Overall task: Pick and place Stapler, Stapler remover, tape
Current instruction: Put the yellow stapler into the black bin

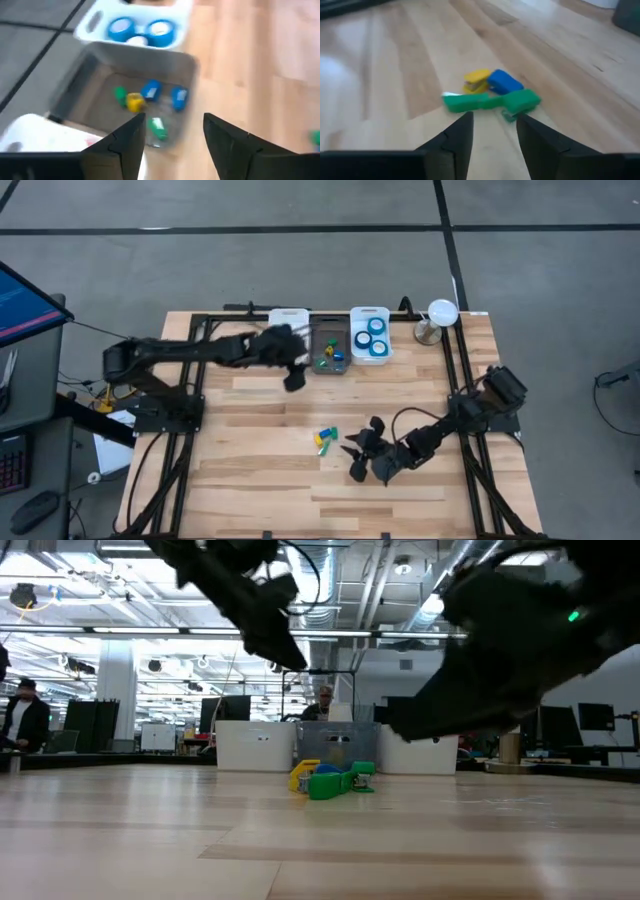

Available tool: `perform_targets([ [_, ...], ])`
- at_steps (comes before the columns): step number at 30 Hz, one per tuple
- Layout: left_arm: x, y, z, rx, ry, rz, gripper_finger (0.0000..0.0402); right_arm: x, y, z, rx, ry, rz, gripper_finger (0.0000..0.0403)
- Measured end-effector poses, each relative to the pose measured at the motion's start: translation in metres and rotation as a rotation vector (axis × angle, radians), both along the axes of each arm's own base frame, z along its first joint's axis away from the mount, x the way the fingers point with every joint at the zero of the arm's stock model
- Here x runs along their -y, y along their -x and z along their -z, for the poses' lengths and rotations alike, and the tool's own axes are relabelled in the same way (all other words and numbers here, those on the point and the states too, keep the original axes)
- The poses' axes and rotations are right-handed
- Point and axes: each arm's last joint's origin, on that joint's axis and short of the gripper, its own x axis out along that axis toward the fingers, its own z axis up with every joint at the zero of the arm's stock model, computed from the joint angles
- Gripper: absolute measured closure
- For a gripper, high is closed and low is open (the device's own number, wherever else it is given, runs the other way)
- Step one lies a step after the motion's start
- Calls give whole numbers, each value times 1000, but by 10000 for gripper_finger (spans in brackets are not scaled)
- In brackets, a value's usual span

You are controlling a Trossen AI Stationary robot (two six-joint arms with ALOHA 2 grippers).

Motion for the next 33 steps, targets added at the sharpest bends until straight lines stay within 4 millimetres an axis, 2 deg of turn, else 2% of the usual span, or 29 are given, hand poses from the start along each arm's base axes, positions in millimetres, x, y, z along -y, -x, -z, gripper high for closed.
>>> perform_targets([
  [4, 34, 19, 11, 56, 32, 66, 220, 7, -10, 8, -10, 24, 49, 278],
  [13, 97, 44, 66, 131, 93, 243, 226, 8, -22, 5, -17, 59, 41, 318],
  [19, 136, 50, 101, 53, -45, 569, 227, 2, -18, 3, -34, 118, -16, 328],
  [22, 149, 43, 114, 72, -138, 672, 230, -1, -16, 4, -42, 124, -26, 328],
  [25, 155, 31, 124, 141, -163, 685, 231, 0, -16, 3, -41, 125, -24, 328],
  [30, 152, 12, 134, 133, -151, 660, 231, 0, -16, 4, -43, 126, -23, 327],
  [33, 150, 1, 137, 134, -143, 708, 231, 0, -16, 4, -46, 127, -24, 327],
])
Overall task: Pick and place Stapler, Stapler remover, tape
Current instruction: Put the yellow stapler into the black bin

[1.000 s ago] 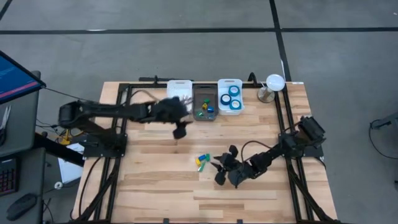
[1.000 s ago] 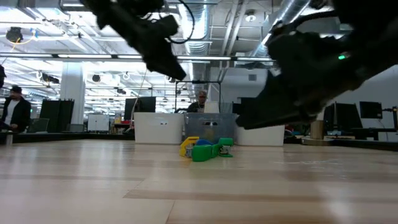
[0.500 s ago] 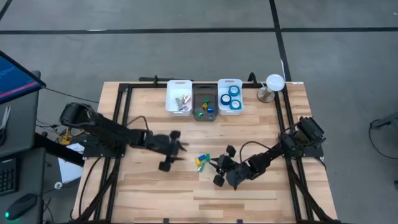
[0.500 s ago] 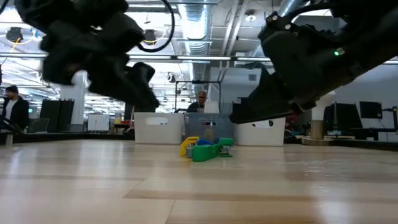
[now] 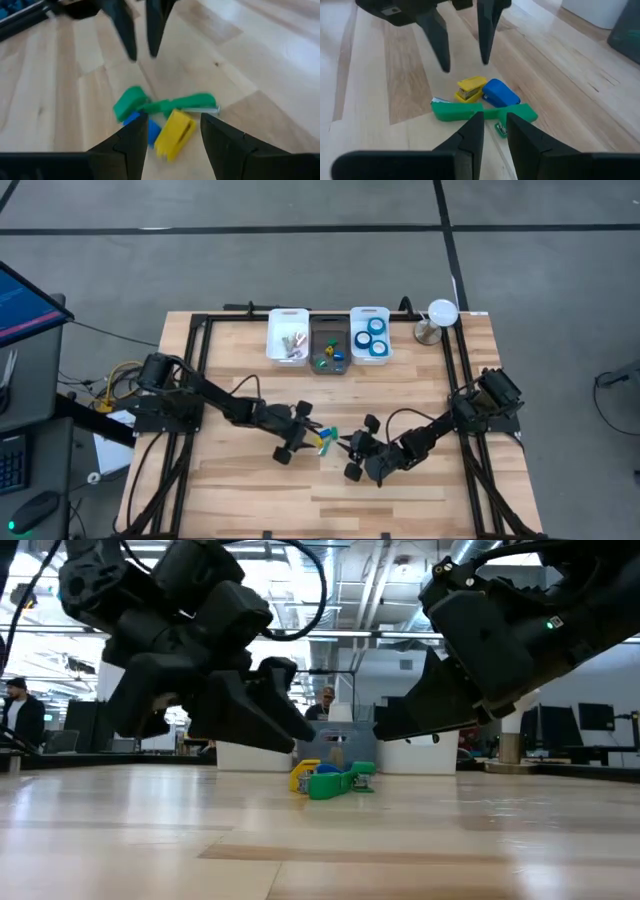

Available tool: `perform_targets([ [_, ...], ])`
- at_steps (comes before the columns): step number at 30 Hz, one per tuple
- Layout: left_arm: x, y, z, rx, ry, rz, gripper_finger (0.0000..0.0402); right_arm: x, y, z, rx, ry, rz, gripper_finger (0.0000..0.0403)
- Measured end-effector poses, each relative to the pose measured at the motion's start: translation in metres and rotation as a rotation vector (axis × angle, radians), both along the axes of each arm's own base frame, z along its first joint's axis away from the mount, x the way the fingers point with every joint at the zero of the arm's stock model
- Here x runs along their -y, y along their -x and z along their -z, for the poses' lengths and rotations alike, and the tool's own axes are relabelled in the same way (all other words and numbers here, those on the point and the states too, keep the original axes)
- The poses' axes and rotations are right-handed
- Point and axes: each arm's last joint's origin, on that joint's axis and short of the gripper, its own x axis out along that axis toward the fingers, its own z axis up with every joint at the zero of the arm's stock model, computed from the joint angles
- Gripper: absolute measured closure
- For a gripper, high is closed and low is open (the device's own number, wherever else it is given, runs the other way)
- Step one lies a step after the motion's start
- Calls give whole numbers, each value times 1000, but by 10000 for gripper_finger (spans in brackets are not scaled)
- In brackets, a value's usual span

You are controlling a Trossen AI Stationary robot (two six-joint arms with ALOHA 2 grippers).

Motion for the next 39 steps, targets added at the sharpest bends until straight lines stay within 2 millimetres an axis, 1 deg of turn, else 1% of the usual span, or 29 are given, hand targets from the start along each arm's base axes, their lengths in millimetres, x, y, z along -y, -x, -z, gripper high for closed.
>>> perform_targets([
  [2, -2, -6, 1, 3, 11, 30, 231, 0, 0, 0, 0, 0, 0, 327],
  [5, -9, -13, 3, -5, 28, 15, 233, 0, 0, 0, 0, -2, -1, 327],
  [7, -14, -14, 6, -15, 47, 5, 237, 0, 0, 0, -4, -8, -9, 327],
  [11, -21, -14, 14, -65, 125, 58, 249, -1, 0, 0, -7, -13, -14, 327],
  [13, -21, -14, 17, -77, 153, 81, 256, 0, 0, 0, -7, -13, -14, 327],
  [21, -14, -12, 19, -95, 153, 104, 275, -1, 0, 0, -8, -14, -16, 327],
  [31, -14, -12, 20, -95, 150, 95, 285, -1, 0, 0, -9, -14, -16, 327],
  [39, -14, -12, 20, -95, 147, 97, 308, -1, 0, 0, -9, -14, -16, 327],
])
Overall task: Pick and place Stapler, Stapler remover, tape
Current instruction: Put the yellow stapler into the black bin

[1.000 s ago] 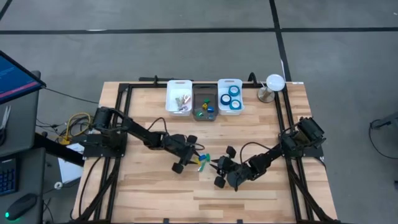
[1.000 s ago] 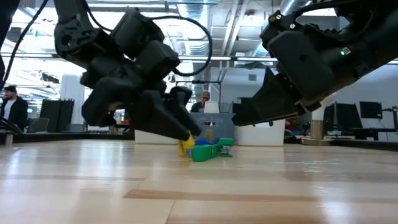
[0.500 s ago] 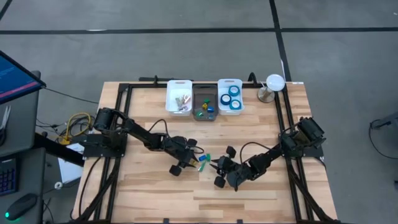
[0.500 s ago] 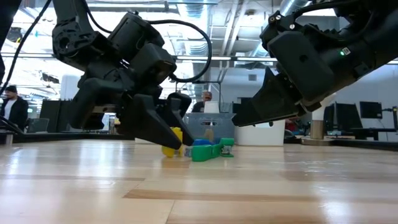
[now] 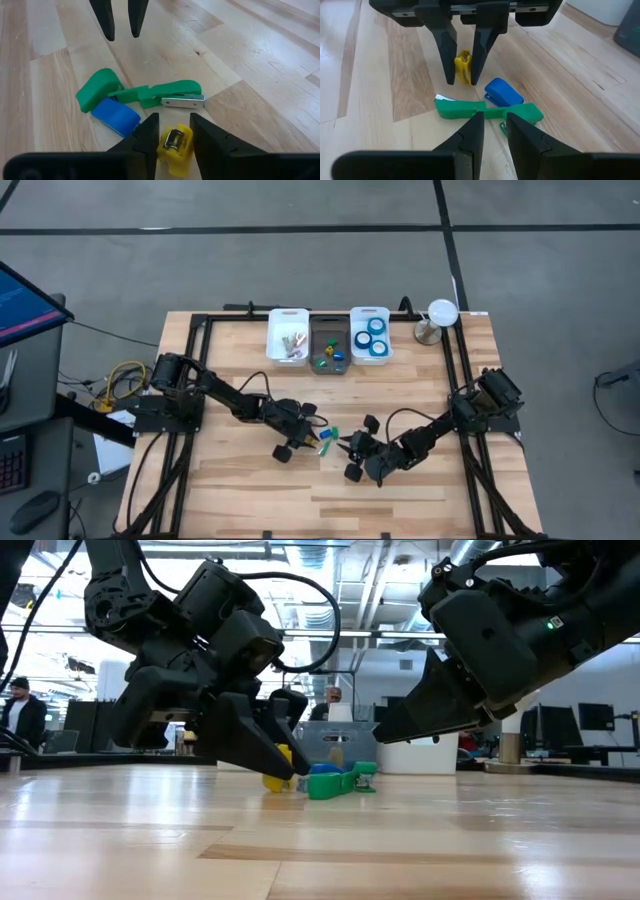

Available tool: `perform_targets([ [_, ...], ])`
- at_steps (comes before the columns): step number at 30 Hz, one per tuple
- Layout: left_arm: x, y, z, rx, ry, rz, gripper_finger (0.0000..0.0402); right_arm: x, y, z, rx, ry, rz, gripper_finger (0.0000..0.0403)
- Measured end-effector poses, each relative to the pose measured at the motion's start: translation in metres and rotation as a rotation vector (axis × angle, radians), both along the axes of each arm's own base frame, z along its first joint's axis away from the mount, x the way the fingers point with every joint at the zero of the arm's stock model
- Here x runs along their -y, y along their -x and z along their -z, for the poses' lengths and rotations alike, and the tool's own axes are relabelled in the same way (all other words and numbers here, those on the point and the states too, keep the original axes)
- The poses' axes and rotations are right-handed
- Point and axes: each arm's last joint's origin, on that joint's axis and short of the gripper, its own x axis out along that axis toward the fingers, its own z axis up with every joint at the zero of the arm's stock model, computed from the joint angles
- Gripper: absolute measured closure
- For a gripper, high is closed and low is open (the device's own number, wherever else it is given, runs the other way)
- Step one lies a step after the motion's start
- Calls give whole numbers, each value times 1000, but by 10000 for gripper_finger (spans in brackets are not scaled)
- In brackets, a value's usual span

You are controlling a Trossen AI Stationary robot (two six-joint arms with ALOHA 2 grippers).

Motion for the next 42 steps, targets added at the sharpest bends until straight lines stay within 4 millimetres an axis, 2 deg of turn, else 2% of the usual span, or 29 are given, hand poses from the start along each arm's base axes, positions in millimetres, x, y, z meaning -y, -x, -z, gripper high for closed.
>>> perform_targets([
  [18, 0, -1, -4, 18, 1, -1, 338, 0, 0, 0, 0, 0, 0, 327],
  [28, -1, 2, -47, 146, 15, -4, 338, 0, 0, 0, 1, -1, 0, 327],
  [33, -4, 5, -72, 236, -22, -96, 338, 0, 0, 0, 2, -1, 0, 327],
  [38, -19, 8, -89, 304, -112, -232, 338, 0, 0, 0, 2, -2, 0, 327],
  [42, -40, 8, -95, 324, -165, -351, 338, 0, -1, -1, 14, -9, 0, 327],
])
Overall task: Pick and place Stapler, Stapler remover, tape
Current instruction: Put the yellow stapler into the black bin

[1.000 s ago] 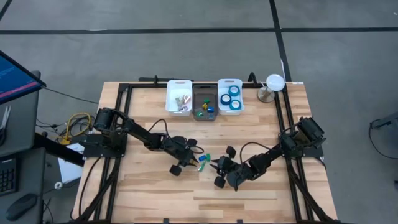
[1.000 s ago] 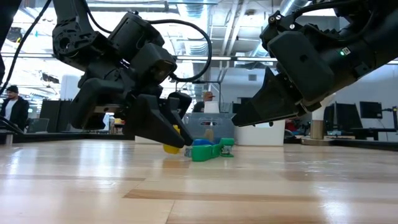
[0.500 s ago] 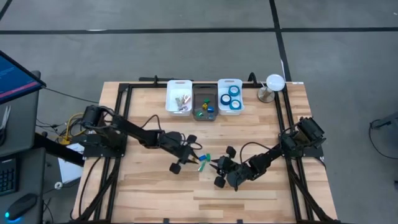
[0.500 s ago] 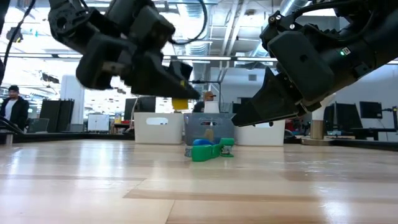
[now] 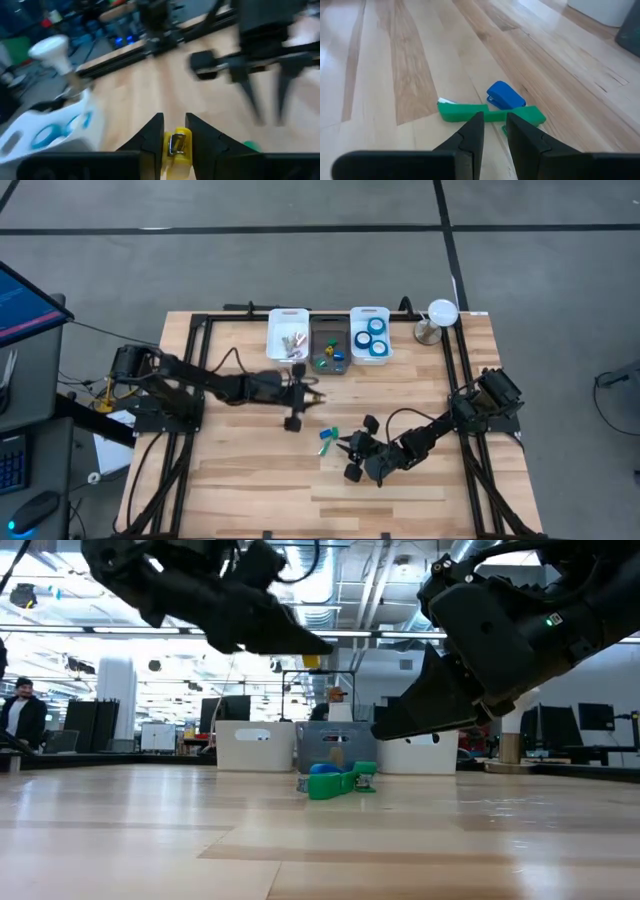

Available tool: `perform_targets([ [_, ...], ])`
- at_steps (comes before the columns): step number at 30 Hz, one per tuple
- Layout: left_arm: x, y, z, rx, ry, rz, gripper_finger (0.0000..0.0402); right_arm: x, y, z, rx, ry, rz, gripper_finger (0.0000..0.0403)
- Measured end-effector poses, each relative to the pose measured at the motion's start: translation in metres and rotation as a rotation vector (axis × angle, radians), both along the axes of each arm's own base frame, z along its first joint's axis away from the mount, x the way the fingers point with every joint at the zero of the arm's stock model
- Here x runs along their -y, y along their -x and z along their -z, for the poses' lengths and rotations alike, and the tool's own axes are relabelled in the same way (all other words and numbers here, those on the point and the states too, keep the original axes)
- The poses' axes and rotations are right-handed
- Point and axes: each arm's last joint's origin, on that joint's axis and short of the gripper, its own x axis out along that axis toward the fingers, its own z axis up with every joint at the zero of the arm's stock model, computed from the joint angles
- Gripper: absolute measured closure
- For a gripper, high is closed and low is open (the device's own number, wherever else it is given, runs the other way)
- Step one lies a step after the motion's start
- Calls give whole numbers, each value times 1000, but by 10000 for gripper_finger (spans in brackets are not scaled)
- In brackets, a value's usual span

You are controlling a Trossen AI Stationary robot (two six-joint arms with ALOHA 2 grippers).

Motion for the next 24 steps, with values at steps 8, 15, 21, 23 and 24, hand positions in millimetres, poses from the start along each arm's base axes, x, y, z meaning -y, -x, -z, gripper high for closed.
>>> perform_targets([
  [8, -54, 3, 4, -12, 9, -158, 338, 0, 0, 0, 4, -2, 2, 327],
  [15, -90, 2, -11, 43, 40, -159, 338, 3, -2, 0, 5, -3, 11, 327],
  [21, -114, -2, -27, 103, 51, -159, 338, 5, -3, 0, 8, -8, 22, 327],
  [23, -120, -4, -25, 100, 67, -163, 338, 5, -3, -1, 10, -9, 23, 327],
  [24, -123, -6, -25, 103, 69, -167, 338, 5, -3, -1, 10, -9, 23, 327],
])
